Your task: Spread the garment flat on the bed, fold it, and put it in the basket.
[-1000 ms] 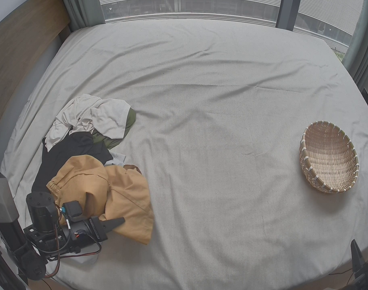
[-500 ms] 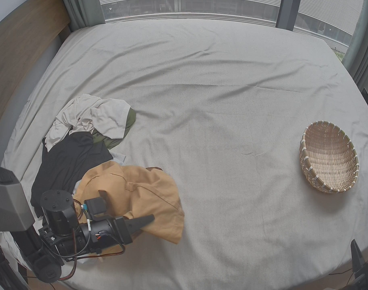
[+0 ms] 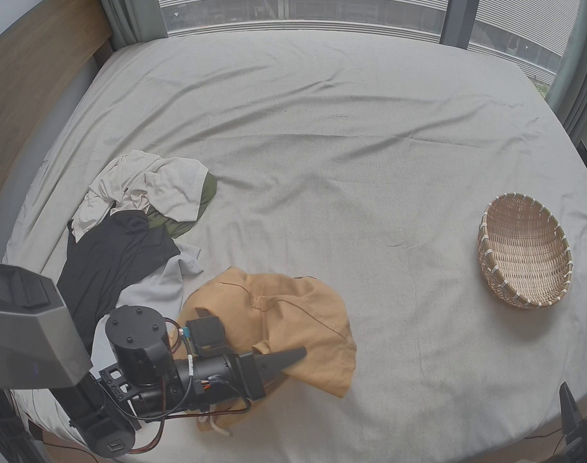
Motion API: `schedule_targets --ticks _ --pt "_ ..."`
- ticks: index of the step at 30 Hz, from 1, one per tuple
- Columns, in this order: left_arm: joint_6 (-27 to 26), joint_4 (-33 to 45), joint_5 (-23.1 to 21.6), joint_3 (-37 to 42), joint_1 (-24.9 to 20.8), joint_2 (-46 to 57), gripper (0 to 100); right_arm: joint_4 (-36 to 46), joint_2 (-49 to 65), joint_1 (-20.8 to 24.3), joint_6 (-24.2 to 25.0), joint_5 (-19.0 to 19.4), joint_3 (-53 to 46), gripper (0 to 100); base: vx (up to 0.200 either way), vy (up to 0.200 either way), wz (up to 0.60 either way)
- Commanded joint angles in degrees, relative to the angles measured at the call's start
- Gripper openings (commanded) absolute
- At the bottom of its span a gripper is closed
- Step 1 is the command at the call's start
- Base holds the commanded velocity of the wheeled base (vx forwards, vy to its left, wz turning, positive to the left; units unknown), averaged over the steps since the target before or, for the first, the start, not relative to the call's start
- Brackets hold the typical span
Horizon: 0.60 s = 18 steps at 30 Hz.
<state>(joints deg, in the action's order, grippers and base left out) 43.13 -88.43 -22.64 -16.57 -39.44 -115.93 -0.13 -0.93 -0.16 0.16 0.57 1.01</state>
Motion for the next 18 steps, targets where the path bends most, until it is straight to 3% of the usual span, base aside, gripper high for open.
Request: schedule_targets --ticks 1,18 --pt "0.02 -0.08 0.05 -3.56 -2.49 -3.95 0 -0.04 0.93 -0.02 0.02 0.04 -1.01 100 0.000 0.000 0.00" --pt "0.55 -0.08 0.05 -12.70 -8.73 -10.10 0 -0.04 0.93 0.07 0.02 0.04 -1.01 100 0.000 0.000 0.00"
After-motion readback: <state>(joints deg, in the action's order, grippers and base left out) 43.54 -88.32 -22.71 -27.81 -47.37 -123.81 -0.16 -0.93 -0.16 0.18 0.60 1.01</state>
